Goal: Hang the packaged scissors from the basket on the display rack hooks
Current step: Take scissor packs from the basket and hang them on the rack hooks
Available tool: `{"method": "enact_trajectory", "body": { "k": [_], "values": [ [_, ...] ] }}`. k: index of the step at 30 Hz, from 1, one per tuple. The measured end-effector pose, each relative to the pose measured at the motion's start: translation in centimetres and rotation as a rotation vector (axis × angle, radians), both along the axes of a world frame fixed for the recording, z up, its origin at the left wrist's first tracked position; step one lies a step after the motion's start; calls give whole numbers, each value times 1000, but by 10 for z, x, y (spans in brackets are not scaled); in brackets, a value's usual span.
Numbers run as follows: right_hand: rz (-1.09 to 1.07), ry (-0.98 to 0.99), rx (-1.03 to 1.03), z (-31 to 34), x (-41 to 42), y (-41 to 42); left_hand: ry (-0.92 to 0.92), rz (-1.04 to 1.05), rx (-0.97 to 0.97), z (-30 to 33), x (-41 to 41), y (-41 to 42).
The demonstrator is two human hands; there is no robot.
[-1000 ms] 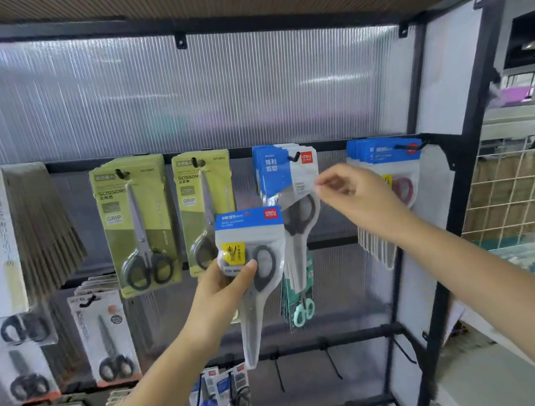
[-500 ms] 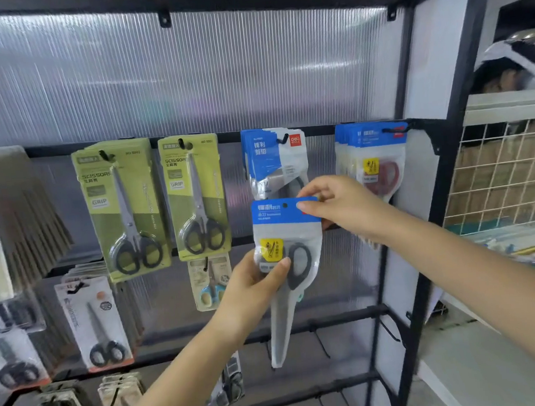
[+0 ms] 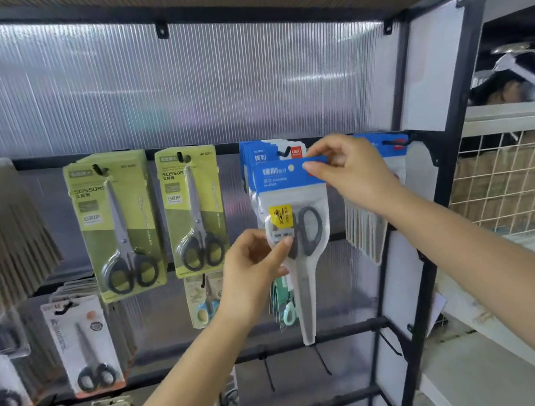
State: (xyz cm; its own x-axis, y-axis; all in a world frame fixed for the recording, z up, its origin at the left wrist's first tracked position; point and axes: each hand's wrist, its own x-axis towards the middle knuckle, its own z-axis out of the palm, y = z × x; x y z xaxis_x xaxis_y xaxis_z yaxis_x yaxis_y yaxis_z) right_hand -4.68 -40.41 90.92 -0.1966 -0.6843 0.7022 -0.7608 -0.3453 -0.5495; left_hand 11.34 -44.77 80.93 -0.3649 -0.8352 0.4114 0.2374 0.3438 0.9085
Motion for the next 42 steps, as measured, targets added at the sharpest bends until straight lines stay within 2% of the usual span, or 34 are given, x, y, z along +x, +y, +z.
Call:
{"method": "enact_trajectory", "body": {
  "k": [8,16,23,27,42],
  "values": [
    [-56,-42,-20,18,-3,-23,-12,69,-28,20,-10,-18],
    [-98,13,13,17,-12,-29,-45,69,-17,16,-18,-27],
    [-169,132,-32,5,-11,-36,-73,121,-14,11,-21,-40],
    [-215,312,-48,-10,-13,-37,-113,182,-23,9,-26,-49],
    [-312,384,-40,-25,-8,-53,-166,263,-77,8,-35,-66]
  ]
}}
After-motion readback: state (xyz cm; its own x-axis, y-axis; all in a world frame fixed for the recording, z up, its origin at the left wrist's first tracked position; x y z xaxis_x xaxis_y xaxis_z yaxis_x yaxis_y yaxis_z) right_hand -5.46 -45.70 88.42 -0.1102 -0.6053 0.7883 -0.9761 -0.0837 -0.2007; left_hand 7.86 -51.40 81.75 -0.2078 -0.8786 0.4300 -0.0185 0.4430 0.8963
